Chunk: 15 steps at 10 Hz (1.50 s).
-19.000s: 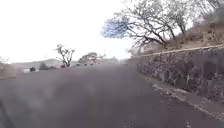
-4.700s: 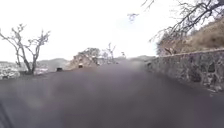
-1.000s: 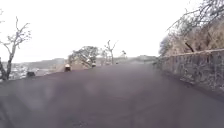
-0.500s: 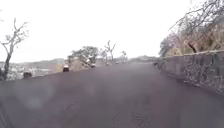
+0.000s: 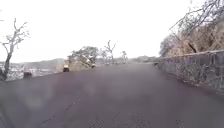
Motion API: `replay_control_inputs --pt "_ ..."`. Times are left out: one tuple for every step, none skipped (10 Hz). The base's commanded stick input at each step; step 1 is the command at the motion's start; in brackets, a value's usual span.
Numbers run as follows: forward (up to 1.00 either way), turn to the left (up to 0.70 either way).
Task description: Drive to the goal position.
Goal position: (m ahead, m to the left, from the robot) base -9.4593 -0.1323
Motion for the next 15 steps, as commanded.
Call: replay_control_inputs --pt "0.0 0.7" --pt "0.0 0.7" --pt "0.0 0.7" --pt "0.0 0.7" --pt "0.0 0.7" --pt "0.0 0.7" --pt "0.0 0.7" --pt "0.0 0.7" --pt "0.0 0.7" --pt "0.0 0.7" --pt "0.0 0.7" --pt "0.0 0.7" --pt "0.0 0.7" --pt "0.0 0.7" --pt "0.0 0.7"
